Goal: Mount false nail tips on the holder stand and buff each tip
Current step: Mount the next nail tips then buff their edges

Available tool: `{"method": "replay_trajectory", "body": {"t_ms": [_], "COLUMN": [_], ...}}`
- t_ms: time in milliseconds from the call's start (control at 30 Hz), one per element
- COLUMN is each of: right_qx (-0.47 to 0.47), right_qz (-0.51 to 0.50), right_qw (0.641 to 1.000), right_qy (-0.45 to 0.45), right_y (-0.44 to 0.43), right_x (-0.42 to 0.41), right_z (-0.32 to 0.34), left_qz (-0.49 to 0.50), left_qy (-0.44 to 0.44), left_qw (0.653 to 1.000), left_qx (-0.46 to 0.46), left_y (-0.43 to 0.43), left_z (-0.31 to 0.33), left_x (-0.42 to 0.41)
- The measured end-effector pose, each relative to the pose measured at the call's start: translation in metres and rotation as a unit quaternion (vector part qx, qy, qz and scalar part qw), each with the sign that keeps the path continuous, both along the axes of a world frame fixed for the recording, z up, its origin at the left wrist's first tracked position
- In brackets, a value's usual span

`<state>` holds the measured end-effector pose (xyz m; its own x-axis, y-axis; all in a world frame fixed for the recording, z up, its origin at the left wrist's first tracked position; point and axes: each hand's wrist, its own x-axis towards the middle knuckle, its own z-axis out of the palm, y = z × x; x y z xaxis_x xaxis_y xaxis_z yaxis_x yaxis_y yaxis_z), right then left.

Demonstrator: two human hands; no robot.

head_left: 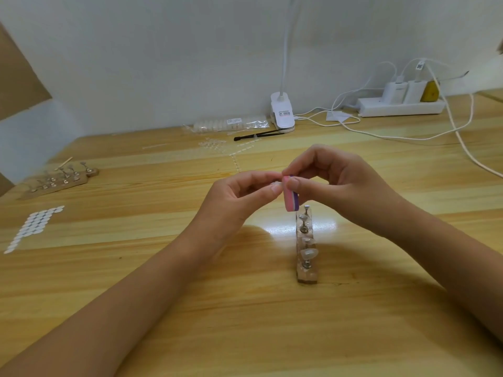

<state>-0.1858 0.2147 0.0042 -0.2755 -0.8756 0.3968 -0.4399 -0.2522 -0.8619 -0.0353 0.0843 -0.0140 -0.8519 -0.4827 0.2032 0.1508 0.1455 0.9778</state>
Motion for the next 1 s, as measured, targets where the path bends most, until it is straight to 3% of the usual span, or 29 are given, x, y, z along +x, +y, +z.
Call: {"method": "replay_trajectory", "body": {"t_ms": [233, 367, 700, 1000], "right_qx": [-0.027, -0.078, -0.08, -0.052], "right_qz": [-0.042, -0.056, -0.061, -0.067], "right_qw": [0.999, 0.994, 0.976, 0.98], "right_qy": [0.002, -0.055, -0.193, -0.181], "right_y": [-0.003, -0.003, 0.007, 0.004], "right_x": [0.003, 0.0, -0.013, -0.016], "right_z": [-0.004, 0.003, 0.013, 0.008], "left_qz": [0.007, -0.029, -0.01, -0.034], "left_qy": [-0.025, -0.071, -0.005, -0.06], "left_qw": [0.998, 0.986, 0.994, 0.964], "left_qx": [-0.062, -0.146, -0.108, -0.259], "left_y": [-0.002, 0.006, -0.005, 0.0], "left_z": [0.002, -0.006, 0.004, -0.01], "left_x": [0.003, 0.001, 0.005, 0.004]}}
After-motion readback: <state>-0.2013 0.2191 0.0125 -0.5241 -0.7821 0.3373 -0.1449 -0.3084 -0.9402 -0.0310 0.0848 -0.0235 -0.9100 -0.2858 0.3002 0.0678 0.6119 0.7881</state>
